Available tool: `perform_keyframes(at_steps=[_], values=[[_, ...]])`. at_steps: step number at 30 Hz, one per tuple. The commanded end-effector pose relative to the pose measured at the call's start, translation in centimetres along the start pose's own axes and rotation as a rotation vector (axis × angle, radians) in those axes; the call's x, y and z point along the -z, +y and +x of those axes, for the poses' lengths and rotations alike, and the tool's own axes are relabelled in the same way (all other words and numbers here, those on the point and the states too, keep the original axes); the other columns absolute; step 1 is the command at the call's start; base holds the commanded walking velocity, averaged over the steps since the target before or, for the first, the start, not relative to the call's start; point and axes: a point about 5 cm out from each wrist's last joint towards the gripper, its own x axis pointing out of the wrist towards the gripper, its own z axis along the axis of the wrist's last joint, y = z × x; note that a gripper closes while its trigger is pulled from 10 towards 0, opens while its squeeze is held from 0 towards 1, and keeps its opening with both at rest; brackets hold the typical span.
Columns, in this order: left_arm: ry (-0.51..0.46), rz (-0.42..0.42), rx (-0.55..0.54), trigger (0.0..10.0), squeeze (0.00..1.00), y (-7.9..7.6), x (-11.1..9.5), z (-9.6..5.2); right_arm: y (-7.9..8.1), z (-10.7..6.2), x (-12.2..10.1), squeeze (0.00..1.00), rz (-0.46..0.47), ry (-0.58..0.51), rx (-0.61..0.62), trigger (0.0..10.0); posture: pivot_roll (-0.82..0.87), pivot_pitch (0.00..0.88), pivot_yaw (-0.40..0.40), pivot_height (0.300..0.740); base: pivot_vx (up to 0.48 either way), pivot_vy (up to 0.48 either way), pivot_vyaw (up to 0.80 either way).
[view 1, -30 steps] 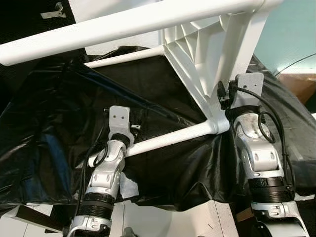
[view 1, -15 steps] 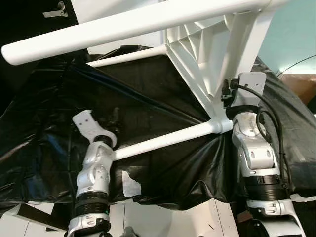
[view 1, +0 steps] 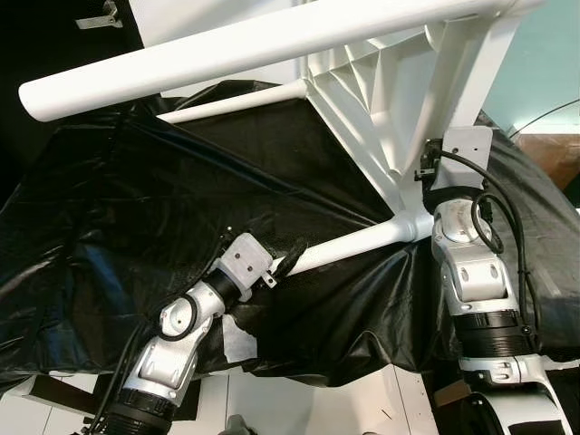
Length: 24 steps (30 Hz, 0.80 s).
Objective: Building children table
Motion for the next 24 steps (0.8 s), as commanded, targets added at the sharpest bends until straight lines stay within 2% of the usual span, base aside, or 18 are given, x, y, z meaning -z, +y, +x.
perform_keyframes(at_steps=[1, 4, 6, 7, 8, 11, 12, 13, 15, 16, 21, 22, 23, 24], values=[[-0.006, -0.008, 0.005, 10.0, 0.0, -0.2, 0.1, 0.1, 0.3, 0.0, 0.6, 0.0, -0.024, 0.025, -0.014, 10.0, -0.01, 0.037, -0.019, 0.74, 0.0, 0.0, 0.0], [-0.027, -0.143, -0.126, 10.0, 0.0, 1.3, 0.3, 0.2, 0.2, 0.0, 0.7, 0.0, -0.015, 0.026, -0.013, 10.0, -0.02, 0.036, -0.015, 0.74, 0.0, 0.0, 0.0], [-0.059, -0.297, -0.292, 10.0, 0.0, 2.8, 0.3, 0.9, 0.4, -0.4, 1.3, 0.0, 0.02, 0.055, -0.021, 10.0, -0.02, 0.036, -0.015, 0.74, 0.0, 0.0, 0.0], [-0.082, -0.401, -0.389, 10.0, 0.0, 3.5, 0.2, 1.2, 0.7, -0.7, 1.7, 0.0, 0.039, 0.072, -0.029, 10.0, -0.02, 0.038, -0.012, 0.74, 0.0, 0.0, 0.0], [-0.087, -0.428, -0.412, 10.0, 0.0, 3.7, 0.2, 1.2, 0.8, -0.8, 1.8, 0.0, 0.043, 0.076, -0.031, 10.0, -0.02, 0.038, -0.012, 0.74, 0.0, 0.0, 0.0], [-0.075, -0.626, -0.59, 10.0, 0.0, 4.8, 1.2, 1.3, 1.5, -1.4, 2.6, 0.0, 0.16, 0.133, -0.039, 10.0, -0.02, 0.041, -0.009, 0.74, 0.0, 0.0, 0.0], [-0.074, -0.649, -0.605, 10.0, 0.0, 4.9, 1.3, 1.3, 1.6, -1.5, 2.7, 0.0, 0.181, 0.141, -0.04, 10.0, -0.02, 0.041, -0.009, 0.74, 0.0, 0.0, 0.0], [-0.05, -0.68, -0.662, 10.0, 0.0, 5.7, 2.1, 0.9, 2.1, -2.1, 3.6, 0.0, 0.262, 0.2, -0.047, 10.0, -0.01, 0.041, -0.006, 0.74, 0.0, 0.0, 0.0], [-0.042, -0.663, -0.664, 10.0, 0.0, 6.3, 2.2, 0.8, 2.3, -2.2, 3.8, 0.0, 0.255, 0.192, -0.058, 10.0, -0.01, 0.04, -0.004, 0.74, 0.0, 0.0, 0.0], [-0.033, -0.658, -0.666, 10.0, 0.0, 6.3, 2.2, 0.8, 2.1, -2.0, 3.6, 1.0, 0.226, 0.171, -0.066, 10.0, -0.01, 0.04, -0.004, 0.74, 0.0, 0.0, 0.0], [-0.022, -0.641, -0.651, 10.0, 0.0, 5.7, 2.0, 1.2, 1.4, -0.5, 3.5, 1.0, 0.136, 0.125, -0.143, 10.0, -0.01, 0.042, -0.004, 0.74, 0.0, 0.0, 0.0], [-0.02, -0.634, -0.646, 10.0, 0.0, 5.6, 2.0, 1.2, 1.7, -0.3, 3.6, 1.0, 0.128, 0.129, -0.193, 10.0, 0.0, 0.048, -0.005, 0.74, 0.0, 0.0, 0.0], [-0.018, -0.62, -0.64, 10.0, 0.0, 5.5, 1.9, 1.1, 2.5, -0.2, 3.8, 1.0, 0.1, 0.13, -0.306, 10.0, 0.0, 0.048, -0.005, 0.74, 0.0, 0.0, 0.0], [-0.015, -0.6, -0.636, 10.0, 0.0, 5.6, 1.9, 1.1, 3.0, -0.2, 3.6, 0.0, 0.064, 0.107, -0.375, 10.0, 0.01, 0.05, -0.008, 0.74, 0.0, 0.0, 0.0]])
